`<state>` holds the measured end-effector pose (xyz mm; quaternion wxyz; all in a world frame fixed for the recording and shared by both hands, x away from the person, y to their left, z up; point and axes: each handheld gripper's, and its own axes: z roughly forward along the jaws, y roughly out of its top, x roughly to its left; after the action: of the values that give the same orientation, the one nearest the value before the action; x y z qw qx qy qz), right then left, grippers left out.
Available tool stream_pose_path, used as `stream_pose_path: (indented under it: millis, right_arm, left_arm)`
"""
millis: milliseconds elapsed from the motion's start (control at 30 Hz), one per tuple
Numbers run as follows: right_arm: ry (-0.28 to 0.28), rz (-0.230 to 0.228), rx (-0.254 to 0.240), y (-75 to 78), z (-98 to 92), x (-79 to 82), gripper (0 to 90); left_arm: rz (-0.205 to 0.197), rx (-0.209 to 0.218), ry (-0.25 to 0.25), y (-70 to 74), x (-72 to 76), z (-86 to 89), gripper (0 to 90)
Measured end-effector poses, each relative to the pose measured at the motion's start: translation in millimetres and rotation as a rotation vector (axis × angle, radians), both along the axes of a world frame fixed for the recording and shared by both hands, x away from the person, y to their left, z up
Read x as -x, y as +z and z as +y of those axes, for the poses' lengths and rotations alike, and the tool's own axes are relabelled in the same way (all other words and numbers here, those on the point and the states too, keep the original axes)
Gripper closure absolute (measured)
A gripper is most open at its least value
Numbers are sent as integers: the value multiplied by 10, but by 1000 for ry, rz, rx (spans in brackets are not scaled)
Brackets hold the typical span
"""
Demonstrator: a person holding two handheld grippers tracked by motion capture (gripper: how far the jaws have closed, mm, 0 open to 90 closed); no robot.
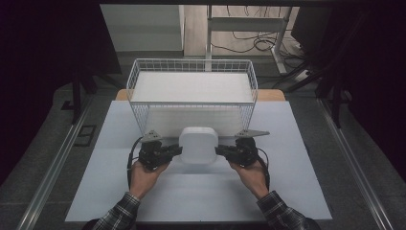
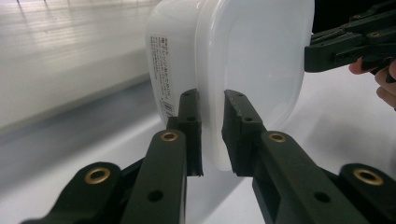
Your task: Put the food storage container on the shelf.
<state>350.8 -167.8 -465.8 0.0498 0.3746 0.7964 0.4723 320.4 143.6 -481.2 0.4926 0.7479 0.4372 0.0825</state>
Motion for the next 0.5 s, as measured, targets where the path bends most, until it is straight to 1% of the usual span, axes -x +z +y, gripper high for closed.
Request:
stream_pose_path:
  millis: [33,67,167,300,400,500]
  right_arm:
    - [-3,-4,-2,5,10,-59,787]
    - [-3,-4,-2,5,10,-59,787]
    - [-7,-6,-1,7,45,-153,786]
    - [-14,-4,6,-13,122,-275,783]
    - [-23,2,10,-38,167,-371,780]
    - [-35,10,15,-73,192,-458,778]
  left_arm:
    - [0,0,3,5,-28,2,786]
    - [0,-1,6,9,-53,6,786]
    - [12,0,19,3,-126,35,786]
    - [26,3,37,-34,-230,82,785]
    - [40,13,55,-69,-314,90,785]
    - [47,8,64,-93,-382,87,785]
